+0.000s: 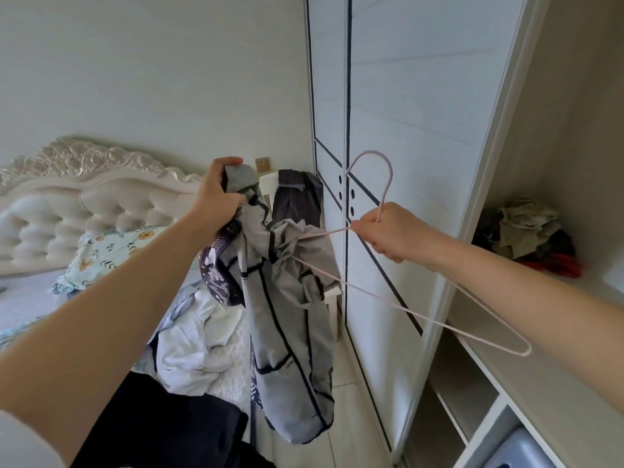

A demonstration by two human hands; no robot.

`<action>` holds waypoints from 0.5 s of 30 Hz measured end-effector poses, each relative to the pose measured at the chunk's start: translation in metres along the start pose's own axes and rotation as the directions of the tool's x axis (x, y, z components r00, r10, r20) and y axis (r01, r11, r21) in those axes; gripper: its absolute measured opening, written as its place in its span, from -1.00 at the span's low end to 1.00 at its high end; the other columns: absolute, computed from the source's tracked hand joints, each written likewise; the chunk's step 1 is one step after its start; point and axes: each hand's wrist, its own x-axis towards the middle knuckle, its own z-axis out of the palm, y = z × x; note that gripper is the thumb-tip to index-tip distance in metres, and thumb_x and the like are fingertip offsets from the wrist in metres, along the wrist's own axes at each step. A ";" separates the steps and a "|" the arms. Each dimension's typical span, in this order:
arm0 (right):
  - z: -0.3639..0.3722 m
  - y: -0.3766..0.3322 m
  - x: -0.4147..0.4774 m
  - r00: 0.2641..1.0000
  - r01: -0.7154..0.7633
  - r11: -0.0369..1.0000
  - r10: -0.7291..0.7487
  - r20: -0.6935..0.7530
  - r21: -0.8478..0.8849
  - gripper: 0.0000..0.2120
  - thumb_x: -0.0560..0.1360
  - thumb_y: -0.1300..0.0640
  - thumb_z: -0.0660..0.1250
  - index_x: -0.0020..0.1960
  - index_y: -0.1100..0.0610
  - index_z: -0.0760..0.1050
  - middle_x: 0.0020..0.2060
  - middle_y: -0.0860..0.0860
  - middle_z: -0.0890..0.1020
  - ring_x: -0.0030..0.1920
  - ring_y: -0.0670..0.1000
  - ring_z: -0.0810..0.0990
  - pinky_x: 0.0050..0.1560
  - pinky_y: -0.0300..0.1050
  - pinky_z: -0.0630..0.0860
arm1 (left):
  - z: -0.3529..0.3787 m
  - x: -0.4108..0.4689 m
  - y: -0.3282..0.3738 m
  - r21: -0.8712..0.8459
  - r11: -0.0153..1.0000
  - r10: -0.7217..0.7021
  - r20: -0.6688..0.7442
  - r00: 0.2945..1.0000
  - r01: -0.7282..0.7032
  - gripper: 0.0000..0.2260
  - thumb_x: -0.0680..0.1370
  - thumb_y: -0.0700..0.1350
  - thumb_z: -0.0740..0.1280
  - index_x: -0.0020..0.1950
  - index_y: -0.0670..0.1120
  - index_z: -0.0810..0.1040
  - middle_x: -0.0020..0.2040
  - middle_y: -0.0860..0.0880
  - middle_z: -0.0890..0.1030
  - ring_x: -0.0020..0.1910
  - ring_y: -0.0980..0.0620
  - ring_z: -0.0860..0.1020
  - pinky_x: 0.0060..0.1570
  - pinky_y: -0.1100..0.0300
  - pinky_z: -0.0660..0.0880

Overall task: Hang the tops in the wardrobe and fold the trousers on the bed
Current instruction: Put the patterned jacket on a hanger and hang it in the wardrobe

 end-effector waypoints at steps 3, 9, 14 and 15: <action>0.008 -0.004 0.001 1.000 0.029 0.999 -0.029 0.009 0.042 -0.59 0.58 0.10 0.22 -0.41 0.08 0.20 -0.57 -0.02 0.26 -0.60 -0.04 0.17 -0.59 -0.30 0.18 | 0.010 -0.006 0.004 -0.085 0.996 0.010 0.031 0.999 -0.007 -0.51 0.46 -0.50 0.30 0.17 0.04 0.48 0.22 -0.16 0.50 -0.04 -0.09 0.56 0.02 -0.11 0.58; 0.013 -0.008 0.000 0.972 -0.028 0.991 -0.004 0.234 0.132 -0.55 0.61 0.10 0.23 -0.43 0.09 0.23 -0.57 -0.02 0.23 -0.56 -0.04 0.13 -0.55 -0.27 0.11 | 0.025 -0.016 0.013 -0.112 0.994 0.012 0.130 0.991 0.003 -0.50 0.47 -0.53 0.25 0.08 0.08 0.52 0.15 -0.12 0.54 -0.07 -0.14 0.55 0.09 -0.22 0.51; 0.002 -0.004 -0.002 0.942 -0.049 0.987 -0.004 0.336 0.151 -0.54 0.62 0.08 0.22 -0.43 0.10 0.24 -0.54 0.01 0.21 -0.54 -0.05 0.12 -0.49 -0.24 0.07 | 0.016 -0.024 0.014 -0.066 0.998 -0.009 0.144 0.989 0.018 -0.52 0.47 -0.52 0.26 0.16 0.02 0.53 0.18 -0.17 0.53 -0.02 -0.06 0.60 0.01 -0.03 0.62; 0.006 -0.005 -0.002 0.954 -0.044 0.985 -0.009 0.300 0.167 -0.56 0.62 0.09 0.22 -0.42 0.11 0.25 -0.54 0.01 0.22 -0.54 -0.05 0.13 -0.51 -0.25 0.08 | 0.019 -0.027 0.016 -0.075 0.997 -0.001 0.166 0.986 0.014 -0.53 0.47 -0.52 0.26 0.16 0.01 0.53 0.16 -0.15 0.54 -0.02 -0.02 0.61 -0.01 0.02 0.63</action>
